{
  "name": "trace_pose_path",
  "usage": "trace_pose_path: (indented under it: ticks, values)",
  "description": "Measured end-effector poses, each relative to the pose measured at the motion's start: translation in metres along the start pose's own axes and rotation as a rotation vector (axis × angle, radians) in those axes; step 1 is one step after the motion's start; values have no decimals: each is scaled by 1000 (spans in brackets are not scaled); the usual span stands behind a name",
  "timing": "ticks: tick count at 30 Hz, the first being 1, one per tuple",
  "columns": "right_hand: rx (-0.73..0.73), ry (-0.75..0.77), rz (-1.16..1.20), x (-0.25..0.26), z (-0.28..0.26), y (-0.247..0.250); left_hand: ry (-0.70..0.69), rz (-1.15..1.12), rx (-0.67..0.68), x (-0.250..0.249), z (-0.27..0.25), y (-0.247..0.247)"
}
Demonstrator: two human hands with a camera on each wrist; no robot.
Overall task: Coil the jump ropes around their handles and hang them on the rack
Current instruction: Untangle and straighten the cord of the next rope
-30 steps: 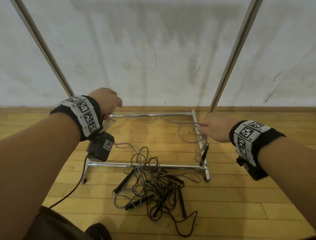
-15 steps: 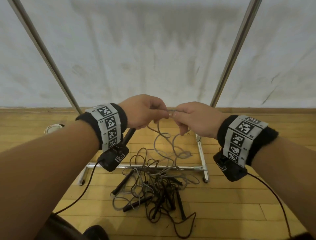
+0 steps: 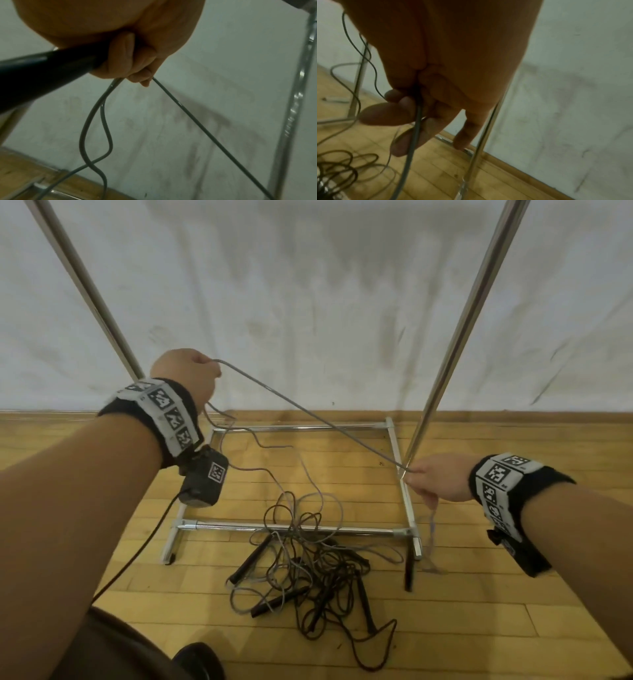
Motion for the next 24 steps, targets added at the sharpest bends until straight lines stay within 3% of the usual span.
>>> trace_pose_path:
  ticks: [3,6,8,13,17,20,24]
  values:
    - [22,-58,-7,-13,-6,0,89,22,-32,22,13,19]
    - [-61,-28,41,-2,-8,13,83,40,43,22,8,9]
    - [-110,12,90,15,-7,25,-1,23,156,3,-5,-13]
    - [-180,122,157,59,-9,48,-389,-114,494,-60,-70,-56]
    - [-199,224,183,83,-15,56,-491,-88,795,-80,-112,-82]
    - [-219,281,205,92,-18,58,-513,6,764,-82,-116,-83]
    - [-269,304,264,90,-20,59,-566,138,539,-87,-101,-71]
Point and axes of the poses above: each hand's wrist, its own z-axis towards the middle knuckle, its own y-axis out of the back of the hand, x = y × z, the point moved 4 cm from there along z, towards the middle knuckle, and after that the axes turned 4 degrees about y, right-handed, at the moved point
